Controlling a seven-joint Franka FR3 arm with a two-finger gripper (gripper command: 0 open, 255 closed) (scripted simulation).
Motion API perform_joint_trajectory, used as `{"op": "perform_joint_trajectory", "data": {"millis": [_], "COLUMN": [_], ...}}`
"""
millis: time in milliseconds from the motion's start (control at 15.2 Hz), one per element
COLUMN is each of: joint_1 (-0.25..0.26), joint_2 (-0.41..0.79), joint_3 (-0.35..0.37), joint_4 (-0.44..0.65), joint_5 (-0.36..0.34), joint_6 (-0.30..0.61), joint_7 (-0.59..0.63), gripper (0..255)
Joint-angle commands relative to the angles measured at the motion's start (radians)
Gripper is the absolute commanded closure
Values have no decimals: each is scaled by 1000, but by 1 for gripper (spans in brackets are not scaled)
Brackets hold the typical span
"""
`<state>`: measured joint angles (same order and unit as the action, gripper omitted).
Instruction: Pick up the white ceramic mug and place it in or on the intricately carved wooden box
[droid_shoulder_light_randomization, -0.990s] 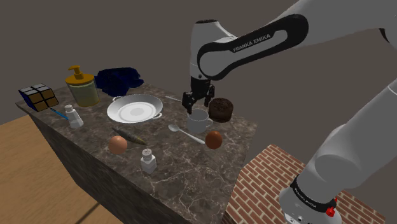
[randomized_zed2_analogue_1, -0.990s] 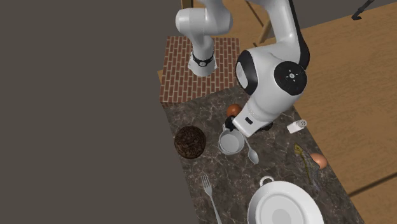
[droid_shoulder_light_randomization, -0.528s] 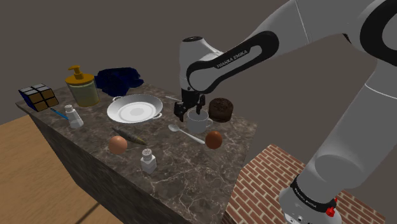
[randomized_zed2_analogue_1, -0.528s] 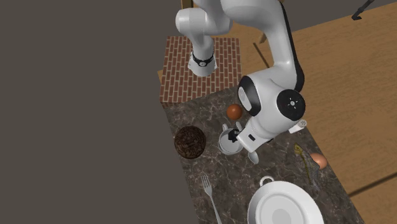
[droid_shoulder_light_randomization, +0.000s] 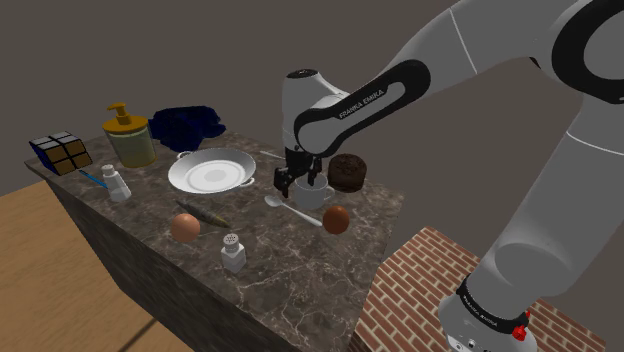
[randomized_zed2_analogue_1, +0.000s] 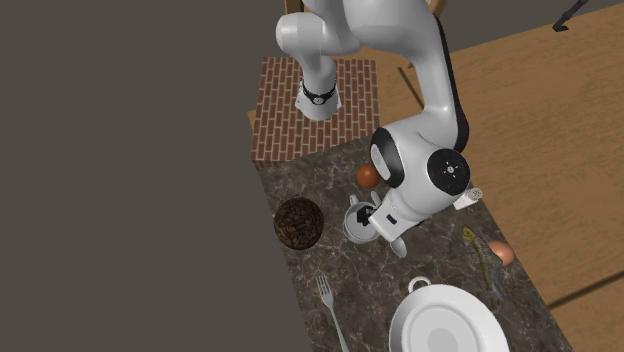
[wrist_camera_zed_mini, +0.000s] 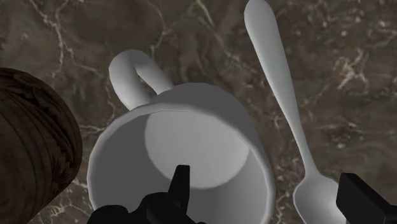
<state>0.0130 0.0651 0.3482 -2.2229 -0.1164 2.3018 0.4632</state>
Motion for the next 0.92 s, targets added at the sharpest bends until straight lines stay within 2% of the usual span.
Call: {"op": "perform_joint_trajectory", "data": {"millis": [0, 132, 198, 858], "joint_1": [0, 0, 0, 0], "joint_2": [0, 0, 0, -8], "joint_3": [0, 0, 0, 0], "joint_4": [0, 0, 0, 5], "joint_5": [0, 0, 0, 5], "joint_6": [1, 0, 0, -12], "joint_7": [0, 0, 0, -4], "gripper": [0, 0, 255, 255]}}
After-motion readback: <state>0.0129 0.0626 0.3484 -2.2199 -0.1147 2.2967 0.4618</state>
